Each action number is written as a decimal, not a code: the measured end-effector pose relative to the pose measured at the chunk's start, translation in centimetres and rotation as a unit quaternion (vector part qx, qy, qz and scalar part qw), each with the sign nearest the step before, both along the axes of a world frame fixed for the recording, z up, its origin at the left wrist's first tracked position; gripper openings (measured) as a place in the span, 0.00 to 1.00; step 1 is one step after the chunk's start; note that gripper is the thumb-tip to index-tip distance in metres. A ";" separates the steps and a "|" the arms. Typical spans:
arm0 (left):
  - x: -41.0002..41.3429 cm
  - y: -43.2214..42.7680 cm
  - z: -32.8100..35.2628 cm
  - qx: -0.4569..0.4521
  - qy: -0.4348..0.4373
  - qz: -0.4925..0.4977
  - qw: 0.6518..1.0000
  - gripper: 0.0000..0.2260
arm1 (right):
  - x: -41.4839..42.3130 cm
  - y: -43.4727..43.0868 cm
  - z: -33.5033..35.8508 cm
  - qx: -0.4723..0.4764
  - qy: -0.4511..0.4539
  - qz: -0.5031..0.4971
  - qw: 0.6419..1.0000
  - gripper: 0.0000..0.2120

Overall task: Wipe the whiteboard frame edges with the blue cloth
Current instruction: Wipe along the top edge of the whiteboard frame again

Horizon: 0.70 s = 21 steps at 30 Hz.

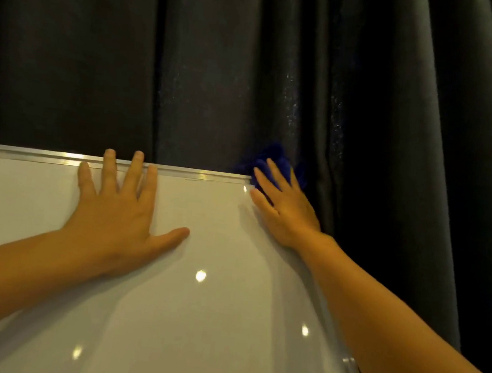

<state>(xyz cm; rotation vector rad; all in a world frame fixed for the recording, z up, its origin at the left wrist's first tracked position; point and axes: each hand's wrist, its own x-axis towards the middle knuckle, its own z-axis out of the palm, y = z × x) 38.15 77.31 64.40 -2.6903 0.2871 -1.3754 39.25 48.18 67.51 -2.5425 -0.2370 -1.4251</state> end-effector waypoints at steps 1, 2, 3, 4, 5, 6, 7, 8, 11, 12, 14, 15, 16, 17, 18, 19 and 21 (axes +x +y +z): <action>0.0 -0.6 -0.1 -0.010 0.001 0.001 1.000 0.54 | 0.2 0.8 -0.4 0.013 0.002 -0.015 1.000 0.30; -0.1 -1.3 0.0 -0.024 0.000 0.004 1.000 0.55 | 0.3 2.0 -0.9 0.008 -0.002 -0.018 1.000 0.33; -0.2 -2.2 0.0 -0.037 0.001 0.010 0.999 0.55 | 0.3 3.5 -1.5 -0.013 -0.015 -0.003 1.000 0.35; -0.3 -3.1 0.0 -0.046 0.005 0.020 0.999 0.55 | 0.2 4.8 -2.2 -0.046 -0.034 0.023 0.998 0.36; -0.4 -3.9 0.1 -0.049 0.006 0.030 0.998 0.55 | 0.0 5.4 -2.9 -0.087 -0.046 0.048 0.994 0.35; -0.4 -4.6 0.0 -0.045 0.006 0.035 0.998 0.54 | -0.1 5.2 -3.1 -0.132 -0.051 0.061 0.988 0.34; -0.3 -4.9 0.0 -0.042 0.004 0.032 0.999 0.53 | -0.2 4.1 -2.9 -0.168 -0.056 0.063 0.982 0.32; -0.1 -5.0 -0.1 -0.040 0.001 0.022 0.999 0.53 | -0.2 2.6 -2.4 -0.177 -0.054 0.053 0.981 0.31; 0.2 -5.0 -0.3 -0.036 -0.008 -0.010 0.999 0.53 | 0.0 -1.9 -1.3 -0.023 -0.018 0.001 1.000 0.29; 0.2 -5.2 -0.4 -0.037 -0.009 -0.015 0.999 0.53 | 0.3 -2.4 -1.4 0.029 -0.010 -0.005 1.000 0.29; 0.2 -5.8 -0.6 -0.048 -0.014 -0.017 0.999 0.53 | 0.6 -1.8 -1.9 0.056 -0.017 -0.020 0.998 0.31; 0.1 -6.1 -0.7 -0.052 -0.017 -0.015 0.998 0.53 | 0.7 -1.4 -2.2 0.056 -0.022 -0.027 0.998 0.32; 0.0 -6.3 -0.8 -0.056 -0.018 -0.011 0.998 0.53 | 0.5 -1.0 -2.6 0.055 -0.027 -0.035 0.997 0.33; -0.2 -6.6 -0.9 -0.059 -0.016 -0.008 0.998 0.53 | 0.1 -1.0 -3.2 0.052 -0.031 -0.045 0.997 0.34; -0.3 -6.8 -1.1 -0.061 -0.014 -0.007 0.998 0.53 | -0.4 -1.1 -4.0 0.048 -0.033 -0.055 0.997 0.35; -0.4 -7.2 -1.4 -0.061 -0.014 -0.008 0.998 0.53 | -0.9 -1.3 -5.2 0.045 -0.034 -0.062 0.996 0.35; -0.7 -8.7 -2.4 -0.051 -0.013 -0.010 0.999 0.54 | -2.2 -1.2 -8.0 0.044 -0.043 -0.068 0.996 0.35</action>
